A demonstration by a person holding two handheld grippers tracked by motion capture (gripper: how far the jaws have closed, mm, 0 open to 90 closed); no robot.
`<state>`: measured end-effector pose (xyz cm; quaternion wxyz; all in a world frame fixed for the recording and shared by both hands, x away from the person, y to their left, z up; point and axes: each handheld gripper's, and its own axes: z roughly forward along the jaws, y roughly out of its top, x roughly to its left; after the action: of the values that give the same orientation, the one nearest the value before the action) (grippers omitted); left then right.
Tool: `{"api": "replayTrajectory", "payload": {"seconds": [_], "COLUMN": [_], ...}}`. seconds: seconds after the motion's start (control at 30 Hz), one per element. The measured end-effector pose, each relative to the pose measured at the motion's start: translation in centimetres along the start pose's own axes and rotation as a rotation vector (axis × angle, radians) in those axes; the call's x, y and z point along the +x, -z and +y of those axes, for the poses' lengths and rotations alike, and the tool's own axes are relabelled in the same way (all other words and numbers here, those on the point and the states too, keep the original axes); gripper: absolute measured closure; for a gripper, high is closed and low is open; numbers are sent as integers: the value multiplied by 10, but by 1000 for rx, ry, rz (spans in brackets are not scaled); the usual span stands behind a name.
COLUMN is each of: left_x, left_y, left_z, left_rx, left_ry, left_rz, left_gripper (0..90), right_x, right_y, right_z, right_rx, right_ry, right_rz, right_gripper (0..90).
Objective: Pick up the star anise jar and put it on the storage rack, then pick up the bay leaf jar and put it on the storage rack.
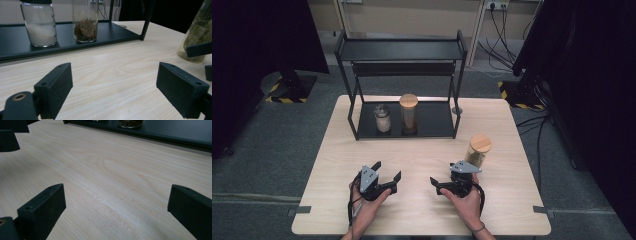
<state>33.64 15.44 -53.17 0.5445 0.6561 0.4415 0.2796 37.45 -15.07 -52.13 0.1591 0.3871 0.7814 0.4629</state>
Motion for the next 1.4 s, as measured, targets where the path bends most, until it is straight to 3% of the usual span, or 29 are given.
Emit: {"api": "replayTrajectory", "payload": {"seconds": [1.03, 1.4], "left_x": [0, 1], "left_y": [0, 0], "left_z": [0, 0], "left_rx": [0, -1], "left_ry": [5, 8], "left_rz": [3, 2], "left_gripper": [132, 131], "right_x": [-2, -8], "right_y": [22, 37], "right_z": [-10, -16], "right_rx": [-1, -20], "right_ry": [-12, -34], "right_rz": [1, -39], "right_gripper": [20, 23]}}
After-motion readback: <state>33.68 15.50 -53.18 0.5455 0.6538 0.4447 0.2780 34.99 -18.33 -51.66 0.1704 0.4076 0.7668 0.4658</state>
